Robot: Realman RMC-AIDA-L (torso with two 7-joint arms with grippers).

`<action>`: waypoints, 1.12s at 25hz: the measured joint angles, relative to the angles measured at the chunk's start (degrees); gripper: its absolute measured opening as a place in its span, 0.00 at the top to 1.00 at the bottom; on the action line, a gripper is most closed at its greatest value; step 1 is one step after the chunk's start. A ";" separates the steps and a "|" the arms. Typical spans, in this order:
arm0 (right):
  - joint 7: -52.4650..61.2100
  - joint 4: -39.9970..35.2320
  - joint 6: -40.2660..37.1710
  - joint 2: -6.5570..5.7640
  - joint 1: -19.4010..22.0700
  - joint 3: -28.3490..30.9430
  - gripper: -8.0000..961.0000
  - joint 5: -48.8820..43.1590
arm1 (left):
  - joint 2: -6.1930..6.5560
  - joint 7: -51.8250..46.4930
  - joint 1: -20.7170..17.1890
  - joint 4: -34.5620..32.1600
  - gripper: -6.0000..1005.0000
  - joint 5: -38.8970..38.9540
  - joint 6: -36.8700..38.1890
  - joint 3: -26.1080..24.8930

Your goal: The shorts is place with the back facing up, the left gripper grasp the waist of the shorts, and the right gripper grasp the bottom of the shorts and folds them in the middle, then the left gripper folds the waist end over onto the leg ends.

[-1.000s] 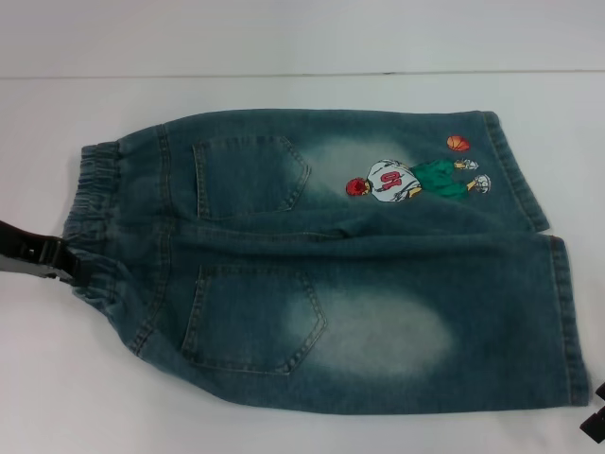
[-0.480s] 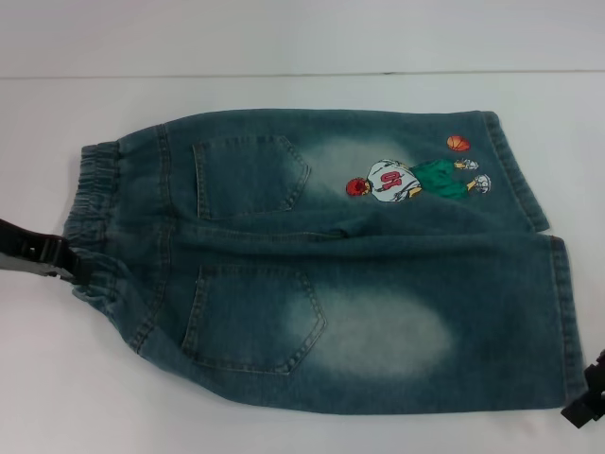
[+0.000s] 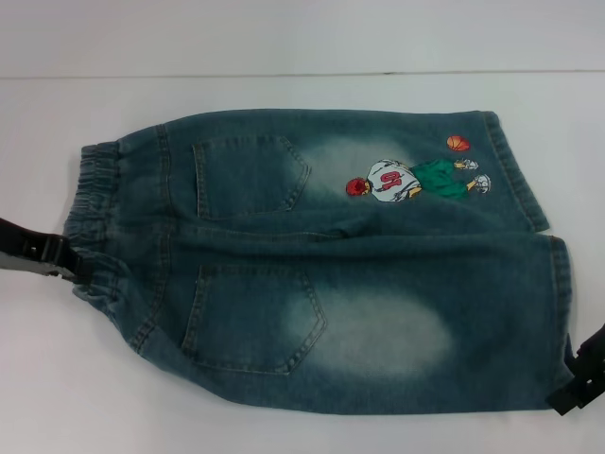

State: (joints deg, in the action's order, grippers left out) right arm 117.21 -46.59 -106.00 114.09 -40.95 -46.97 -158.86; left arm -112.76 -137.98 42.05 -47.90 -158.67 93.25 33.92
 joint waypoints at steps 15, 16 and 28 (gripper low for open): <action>-0.91 -0.08 0.71 0.34 0.08 -0.32 0.75 -0.35 | 0.00 0.00 -0.04 0.00 0.95 0.03 0.00 -0.21; -0.89 -0.08 0.83 0.34 0.09 -0.32 0.78 -0.37 | 0.00 0.00 -0.04 0.00 0.95 0.03 0.00 -0.25; -5.39 0.85 0.78 -1.64 1.98 9.66 0.99 1.27 | 0.76 -0.46 -0.74 0.00 0.95 3.19 0.37 -2.30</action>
State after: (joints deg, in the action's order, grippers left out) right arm 111.82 -45.74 -105.22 112.45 -38.97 -37.31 -157.59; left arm -112.01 -138.44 41.31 -47.90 -155.48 93.61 31.62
